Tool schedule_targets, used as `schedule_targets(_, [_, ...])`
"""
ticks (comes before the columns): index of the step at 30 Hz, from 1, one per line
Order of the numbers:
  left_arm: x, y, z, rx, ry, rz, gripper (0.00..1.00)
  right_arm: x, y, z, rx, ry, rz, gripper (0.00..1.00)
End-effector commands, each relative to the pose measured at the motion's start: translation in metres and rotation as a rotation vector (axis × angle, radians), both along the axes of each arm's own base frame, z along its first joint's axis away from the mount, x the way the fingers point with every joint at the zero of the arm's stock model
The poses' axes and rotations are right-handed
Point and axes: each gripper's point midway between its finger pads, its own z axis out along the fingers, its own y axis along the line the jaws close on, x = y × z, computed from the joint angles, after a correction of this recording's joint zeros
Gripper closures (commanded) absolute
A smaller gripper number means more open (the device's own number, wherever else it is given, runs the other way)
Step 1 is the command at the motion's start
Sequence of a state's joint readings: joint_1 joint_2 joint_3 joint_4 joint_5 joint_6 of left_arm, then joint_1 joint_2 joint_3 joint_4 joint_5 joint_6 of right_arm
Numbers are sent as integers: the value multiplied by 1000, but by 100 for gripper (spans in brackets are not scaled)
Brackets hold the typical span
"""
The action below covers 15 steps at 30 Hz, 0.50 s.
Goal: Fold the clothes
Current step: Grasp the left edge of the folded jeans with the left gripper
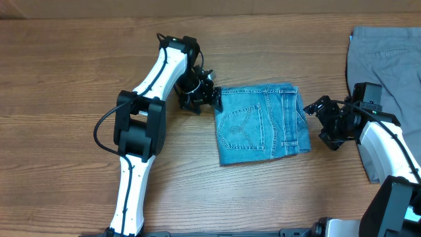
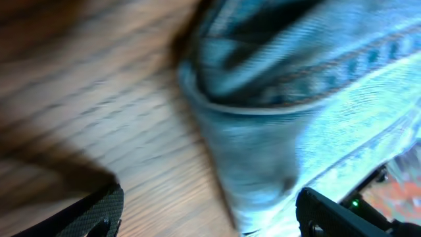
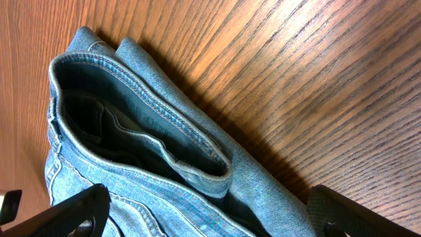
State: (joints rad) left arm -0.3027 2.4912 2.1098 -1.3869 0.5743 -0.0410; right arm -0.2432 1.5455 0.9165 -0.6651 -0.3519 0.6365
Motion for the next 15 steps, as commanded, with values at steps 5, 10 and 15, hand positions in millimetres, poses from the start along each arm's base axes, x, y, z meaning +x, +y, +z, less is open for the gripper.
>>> schedule_targets(5, [4,-11,-3,-61,-31,-27,14,10,-3,15,-6,-49,-9,0])
schedule_targets(10, [0,-37,-4,-72,-65,-67,14,10,-3,15,-6,-49,-10,0])
schedule_targets(15, [-3,-53,-5,-77,-85,-86,36,10,-3,15,-6,-49,-10,0])
